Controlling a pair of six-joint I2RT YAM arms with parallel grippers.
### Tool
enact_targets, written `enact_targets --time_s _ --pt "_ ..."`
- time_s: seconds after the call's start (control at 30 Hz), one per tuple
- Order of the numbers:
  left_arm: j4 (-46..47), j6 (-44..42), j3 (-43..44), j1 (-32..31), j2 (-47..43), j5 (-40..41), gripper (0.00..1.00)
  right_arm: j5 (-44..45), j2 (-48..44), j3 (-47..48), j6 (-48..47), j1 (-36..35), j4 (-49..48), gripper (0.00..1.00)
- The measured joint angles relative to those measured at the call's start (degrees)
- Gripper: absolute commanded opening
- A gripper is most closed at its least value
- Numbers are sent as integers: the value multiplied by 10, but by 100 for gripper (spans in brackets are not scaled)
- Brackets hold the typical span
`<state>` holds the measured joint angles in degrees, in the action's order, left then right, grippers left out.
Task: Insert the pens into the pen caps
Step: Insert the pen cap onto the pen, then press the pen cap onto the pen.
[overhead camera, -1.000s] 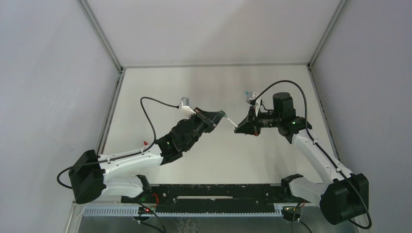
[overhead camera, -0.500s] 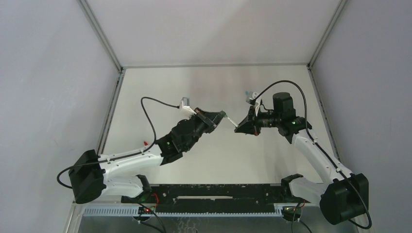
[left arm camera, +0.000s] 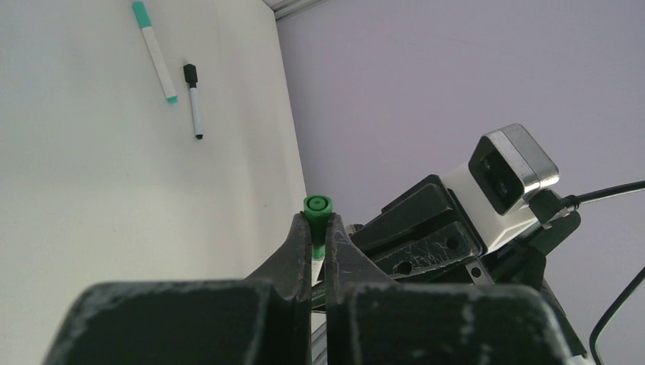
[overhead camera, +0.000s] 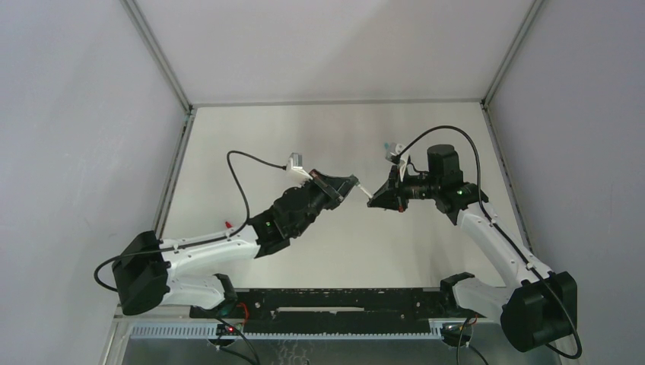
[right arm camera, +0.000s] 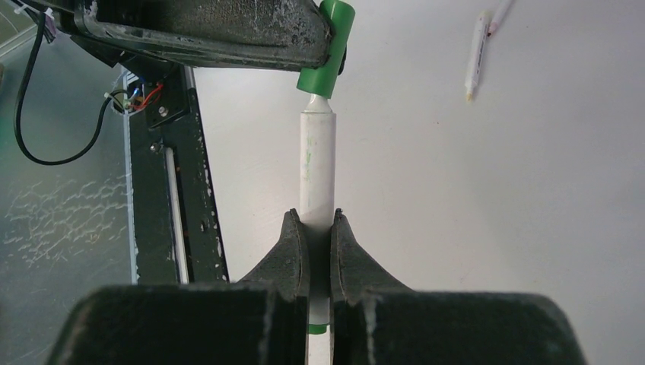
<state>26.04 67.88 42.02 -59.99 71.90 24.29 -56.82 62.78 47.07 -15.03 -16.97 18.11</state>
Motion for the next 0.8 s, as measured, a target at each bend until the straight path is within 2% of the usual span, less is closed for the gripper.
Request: enact_targets --time_s 0.17,0.5,0.8 --pt "-9 -8 11 -5 9 10 0 10 0 0 2 0 1 0" --pt "-167 -81 138 -41 71 102 0 44 0 -1 13 5 5 0" --pt "-215 -79 175 -65 112 151 0 77 -9 -18 21 5 20 0"
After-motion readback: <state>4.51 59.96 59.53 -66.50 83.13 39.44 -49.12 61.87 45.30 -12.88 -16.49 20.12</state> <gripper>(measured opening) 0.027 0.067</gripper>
